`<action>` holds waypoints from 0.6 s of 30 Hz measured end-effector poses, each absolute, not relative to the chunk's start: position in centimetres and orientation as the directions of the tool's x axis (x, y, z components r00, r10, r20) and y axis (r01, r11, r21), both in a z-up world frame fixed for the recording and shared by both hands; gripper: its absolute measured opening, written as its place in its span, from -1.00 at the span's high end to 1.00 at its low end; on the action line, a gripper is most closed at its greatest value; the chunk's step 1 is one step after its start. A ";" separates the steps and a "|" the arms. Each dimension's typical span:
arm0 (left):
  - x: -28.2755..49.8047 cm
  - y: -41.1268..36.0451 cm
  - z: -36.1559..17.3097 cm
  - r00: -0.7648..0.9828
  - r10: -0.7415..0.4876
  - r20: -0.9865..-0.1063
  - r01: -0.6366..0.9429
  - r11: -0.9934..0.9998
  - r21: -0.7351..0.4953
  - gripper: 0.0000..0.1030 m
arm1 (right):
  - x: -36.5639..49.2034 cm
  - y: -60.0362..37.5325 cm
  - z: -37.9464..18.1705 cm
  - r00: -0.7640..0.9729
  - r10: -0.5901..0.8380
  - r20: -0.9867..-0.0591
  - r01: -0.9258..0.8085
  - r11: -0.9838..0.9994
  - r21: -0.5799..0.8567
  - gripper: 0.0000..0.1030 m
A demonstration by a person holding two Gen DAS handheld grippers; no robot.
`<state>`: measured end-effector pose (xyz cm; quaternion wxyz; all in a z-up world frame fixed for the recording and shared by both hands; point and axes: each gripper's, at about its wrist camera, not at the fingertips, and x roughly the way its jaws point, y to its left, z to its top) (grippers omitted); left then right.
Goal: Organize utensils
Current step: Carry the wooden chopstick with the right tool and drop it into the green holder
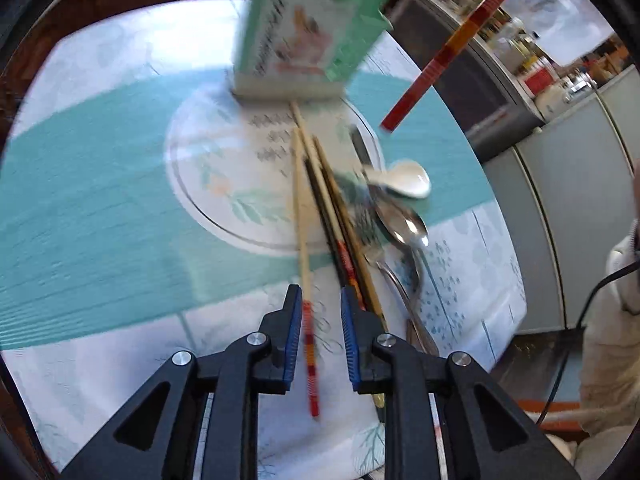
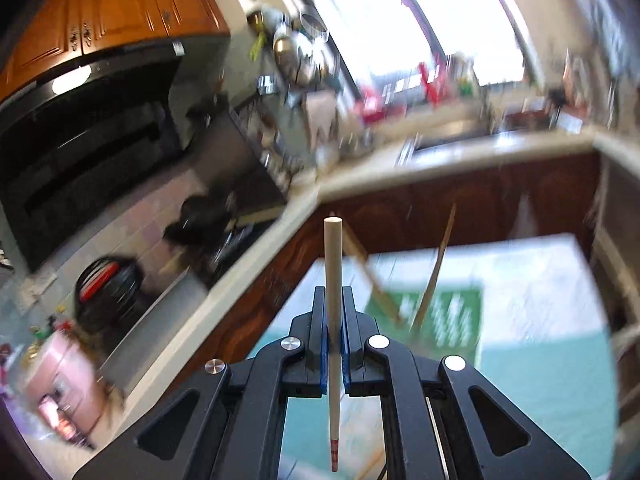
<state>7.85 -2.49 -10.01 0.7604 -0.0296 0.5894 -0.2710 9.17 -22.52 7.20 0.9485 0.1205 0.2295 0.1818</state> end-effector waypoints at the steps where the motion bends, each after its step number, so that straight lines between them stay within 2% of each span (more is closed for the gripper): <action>1: 8.3 -2.2 -9.0 0.201 -0.426 -0.882 0.363 0.869 -0.337 0.58 | 9.5 -22.5 8.3 0.847 0.378 -0.373 -0.276 0.913 0.300 0.92; 4: 9.8 -1.0 -4.7 0.372 -0.353 -0.858 0.322 0.917 -0.238 0.24 | 10.6 -22.1 10.8 0.889 0.312 -0.336 -0.234 0.939 0.252 0.92; 6: 10.7 -0.1 -1.5 0.493 -0.312 -0.813 0.275 0.942 -0.194 -0.27 | 11.5 -21.6 12.0 0.917 0.254 -0.307 -0.195 0.958 0.211 0.92; 9: 11.8 1.0 2.2 0.640 -0.253 -0.726 0.212 0.966 -0.149 -0.52 | 13.2 -21.3 13.2 0.941 0.197 -0.276 -0.148 0.970 0.191 0.92; 11: 12.4 1.2 3.6 0.679 -0.227 -0.698 0.188 0.973 -0.133 -0.60 | 14.6 -21.4 13.6 0.950 0.168 -0.264 -0.118 0.974 0.195 0.92; 18: 14.8 0.7 5.0 0.749 -0.154 -0.645 0.135 0.988 -0.079 -0.60 | 21.3 -20.3 12.1 0.953 0.095 -0.289 -0.046 0.984 0.172 0.91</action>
